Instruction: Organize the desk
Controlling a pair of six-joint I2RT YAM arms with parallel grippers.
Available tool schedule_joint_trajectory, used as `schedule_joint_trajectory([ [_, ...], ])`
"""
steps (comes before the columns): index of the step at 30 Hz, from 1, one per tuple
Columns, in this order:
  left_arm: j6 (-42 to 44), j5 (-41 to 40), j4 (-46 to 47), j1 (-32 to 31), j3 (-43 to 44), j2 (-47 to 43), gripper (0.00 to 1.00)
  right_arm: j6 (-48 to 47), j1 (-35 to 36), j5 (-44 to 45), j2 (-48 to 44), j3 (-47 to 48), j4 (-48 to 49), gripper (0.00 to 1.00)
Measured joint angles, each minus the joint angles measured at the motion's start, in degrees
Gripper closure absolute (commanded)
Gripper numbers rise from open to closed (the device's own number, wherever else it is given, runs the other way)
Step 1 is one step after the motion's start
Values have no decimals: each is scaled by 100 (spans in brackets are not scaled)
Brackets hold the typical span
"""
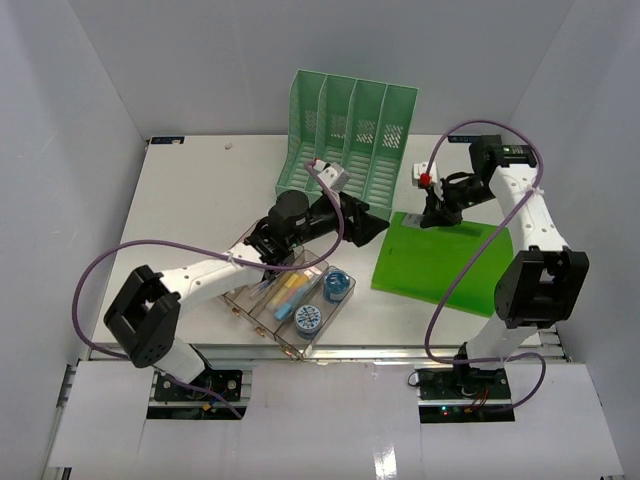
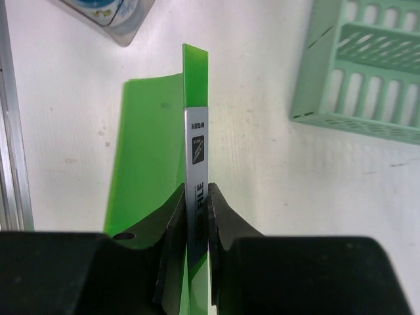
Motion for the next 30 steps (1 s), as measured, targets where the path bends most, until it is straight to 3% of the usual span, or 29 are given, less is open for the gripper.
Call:
schedule_joint_trajectory([
  [12, 34, 2, 63, 0, -1146, -988, 12, 584, -40, -578, -1343, 114, 186, 92],
  [17, -21, -81, 167, 0, -1655, -1565, 12, 1300, -40, -779, -1923, -183, 659, 92],
  [22, -98, -219, 306, 0, -2126, -1978, 11, 2583, -40, -863, -2438, -416, 1928, 92],
  [30, -274, -548, 357, 0, -2641, -2711, 2, 5642, -40, -1065, -2609, -401, 4644, 92],
])
